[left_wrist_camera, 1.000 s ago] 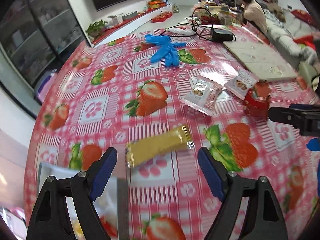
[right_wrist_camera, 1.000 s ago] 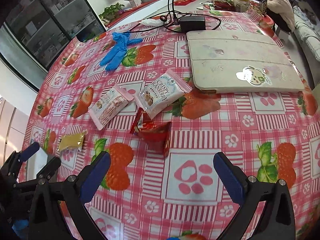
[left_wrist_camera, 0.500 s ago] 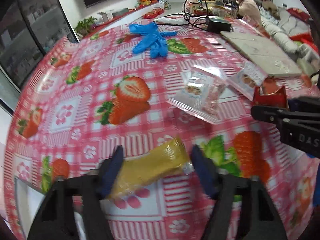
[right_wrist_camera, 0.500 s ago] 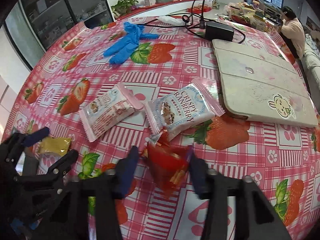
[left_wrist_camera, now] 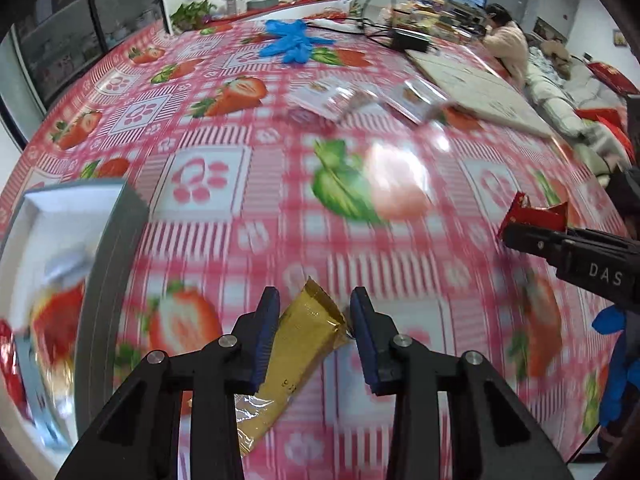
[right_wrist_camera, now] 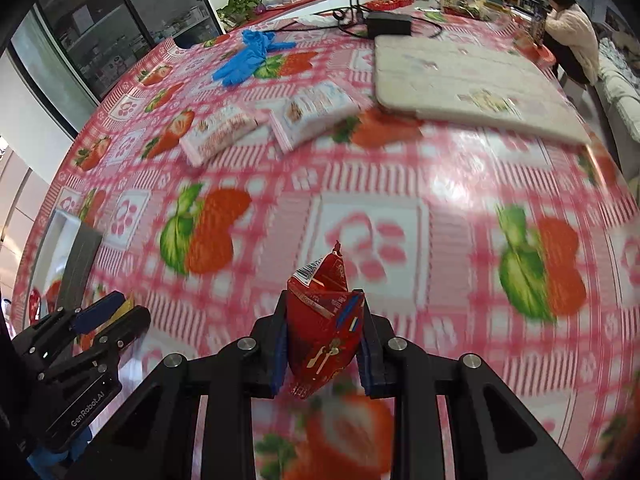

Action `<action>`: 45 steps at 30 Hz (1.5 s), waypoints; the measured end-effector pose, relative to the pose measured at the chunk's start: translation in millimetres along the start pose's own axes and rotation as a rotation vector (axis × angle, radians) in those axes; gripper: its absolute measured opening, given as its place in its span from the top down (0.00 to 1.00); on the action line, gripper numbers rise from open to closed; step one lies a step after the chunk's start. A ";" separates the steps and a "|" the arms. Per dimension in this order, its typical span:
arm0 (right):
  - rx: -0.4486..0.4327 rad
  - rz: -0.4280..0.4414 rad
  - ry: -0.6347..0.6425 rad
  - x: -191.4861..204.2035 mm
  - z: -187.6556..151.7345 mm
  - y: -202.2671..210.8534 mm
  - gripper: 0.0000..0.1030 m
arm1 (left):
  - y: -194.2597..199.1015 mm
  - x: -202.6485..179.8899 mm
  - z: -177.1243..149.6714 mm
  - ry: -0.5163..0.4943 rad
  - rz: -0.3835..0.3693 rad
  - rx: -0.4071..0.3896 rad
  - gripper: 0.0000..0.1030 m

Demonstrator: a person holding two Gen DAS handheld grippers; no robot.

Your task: Organize snacks

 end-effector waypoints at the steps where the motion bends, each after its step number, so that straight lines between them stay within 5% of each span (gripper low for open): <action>1: -0.009 0.000 0.001 0.8 -11.3 5.2 0.71 | 4.3 1.4 -4.6 0.000 0.000 -0.009 0.48; 2: -0.015 -0.005 0.006 1.5 -18.6 9.0 0.71 | 9.7 5.0 -9.0 0.006 0.003 -0.022 0.40; 4: -0.029 -0.023 0.004 -0.3 -29.9 15.8 0.39 | 22.7 17.8 -12.7 0.031 0.028 -0.072 0.19; 5: -0.053 -0.054 -0.011 -5.4 -36.6 21.9 0.04 | 28.8 25.1 -13.2 0.044 0.031 -0.090 0.19; 6: -0.078 -0.070 -0.016 -7.8 -39.1 26.2 0.00 | 31.3 29.9 -13.8 0.052 0.026 -0.084 0.19; 13: -0.071 -0.075 -0.057 -19.6 -53.0 26.3 0.00 | 30.1 43.8 -19.3 0.082 0.030 -0.049 0.19; 18: -0.082 -0.075 -0.050 -12.9 -58.5 32.6 0.00 | 28.7 18.9 -31.9 -0.177 0.079 -0.116 0.19; 22: -0.065 -0.096 -0.025 -6.3 -67.2 30.2 0.00 | 25.0 15.5 -44.2 -0.290 0.085 -0.154 0.17; 25: -0.051 -0.146 0.016 -1.9 -72.6 23.5 0.00 | 23.9 20.6 -40.2 -0.254 0.085 -0.185 0.15; 31: -0.040 -0.211 0.044 -0.8 -59.5 11.8 0.00 | 4.4 27.3 -12.4 -0.029 0.055 -0.154 0.14; 36: -0.106 -0.227 0.048 1.2 -58.4 11.6 0.00 | -2.2 30.8 -16.4 -0.004 -0.006 -0.127 0.00; 45: -0.149 -0.235 0.052 3.1 -59.7 12.9 0.00 | -0.4 27.9 -19.4 -0.010 -0.002 -0.134 0.00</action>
Point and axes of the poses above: each gripper's, at about its wrist camera, not at the fingertips, and y roughly against the way its jaws point, x to its left, z to its top, the point moved 6 cm from there along -y, roughly the way its jaws point, and after that the axes turned 13 degrees about y, right-handed, at the moved point
